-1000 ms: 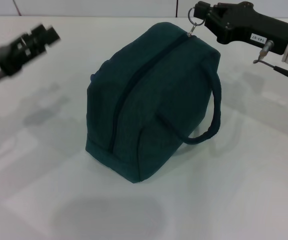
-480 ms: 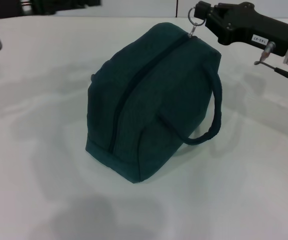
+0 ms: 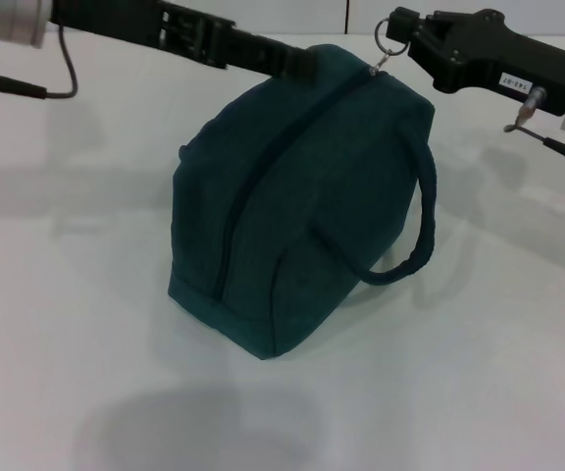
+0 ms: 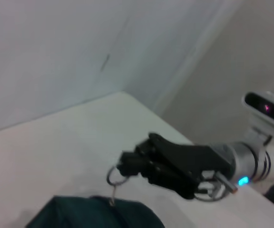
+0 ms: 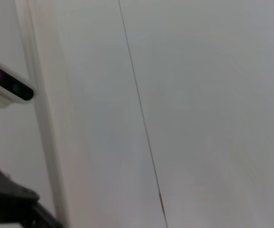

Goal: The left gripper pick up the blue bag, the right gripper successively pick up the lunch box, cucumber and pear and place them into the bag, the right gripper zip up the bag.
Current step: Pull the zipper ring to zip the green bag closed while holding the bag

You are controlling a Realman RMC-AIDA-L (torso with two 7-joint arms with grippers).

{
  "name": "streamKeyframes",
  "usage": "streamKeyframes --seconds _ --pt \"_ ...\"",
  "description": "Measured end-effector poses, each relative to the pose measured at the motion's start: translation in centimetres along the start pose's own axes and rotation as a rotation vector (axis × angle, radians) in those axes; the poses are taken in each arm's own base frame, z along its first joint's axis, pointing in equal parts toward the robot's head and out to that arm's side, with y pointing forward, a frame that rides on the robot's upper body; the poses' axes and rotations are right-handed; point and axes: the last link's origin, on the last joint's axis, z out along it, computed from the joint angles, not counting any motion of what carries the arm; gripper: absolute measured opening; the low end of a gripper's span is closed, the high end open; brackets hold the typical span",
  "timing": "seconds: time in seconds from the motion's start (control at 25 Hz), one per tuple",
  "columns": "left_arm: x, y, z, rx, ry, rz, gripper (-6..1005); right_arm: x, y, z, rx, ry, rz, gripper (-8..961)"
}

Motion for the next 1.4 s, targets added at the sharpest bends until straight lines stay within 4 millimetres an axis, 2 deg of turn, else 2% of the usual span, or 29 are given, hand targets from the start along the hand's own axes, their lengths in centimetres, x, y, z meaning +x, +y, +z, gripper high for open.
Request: streamKeyframes --seconds 0.56,1.12,1.4 --pt "-1.2 3.6 2.1 0.191 -0.081 0.217 751 0.0 -0.2 -0.9 0.013 -0.018 -0.003 55" --pt "-2.3 5.1 3.3 0.254 -0.025 0.317 756 0.0 -0.4 -1.2 0.024 -0.024 0.001 66" --pt "-2.9 4.3 4.9 0.34 -0.059 0.372 755 0.0 -0.4 -1.2 0.024 -0.024 -0.007 71"
